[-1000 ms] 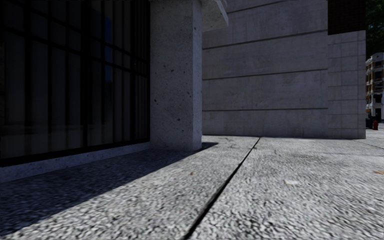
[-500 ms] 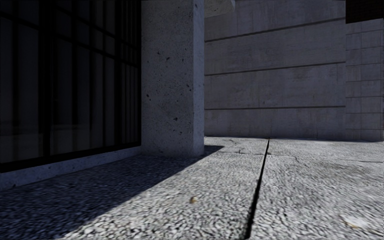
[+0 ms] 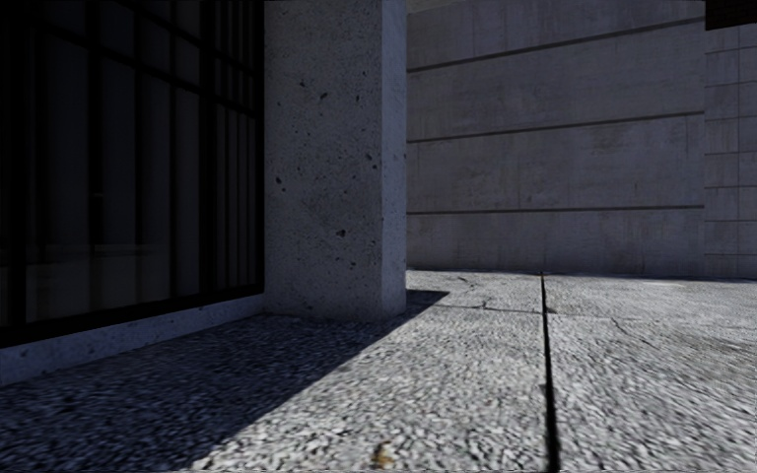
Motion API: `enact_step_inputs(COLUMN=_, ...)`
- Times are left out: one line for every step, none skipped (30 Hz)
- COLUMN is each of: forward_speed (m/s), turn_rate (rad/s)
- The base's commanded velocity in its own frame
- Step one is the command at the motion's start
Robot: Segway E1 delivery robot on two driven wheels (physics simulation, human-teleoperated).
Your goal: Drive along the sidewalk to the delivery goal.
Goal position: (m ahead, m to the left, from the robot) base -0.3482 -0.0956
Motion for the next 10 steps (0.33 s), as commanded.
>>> enact_step_inputs(forward_speed=0.00, turn_rate=0.00)
enact_step_inputs(forward_speed=0.00, turn_rate=0.00)
enact_step_inputs(forward_speed=0.00, turn_rate=0.00)
enact_step_inputs(forward_speed=0.00, turn_rate=0.00)
enact_step_inputs(forward_speed=0.00, turn_rate=0.00)
enact_step_inputs(forward_speed=0.00, turn_rate=0.00)
enact_step_inputs(forward_speed=0.00, turn_rate=0.00)
enact_step_inputs(forward_speed=0.00, turn_rate=0.00)
enact_step_inputs(forward_speed=0.00, turn_rate=0.00)
enact_step_inputs(forward_speed=0.00, turn_rate=0.00)
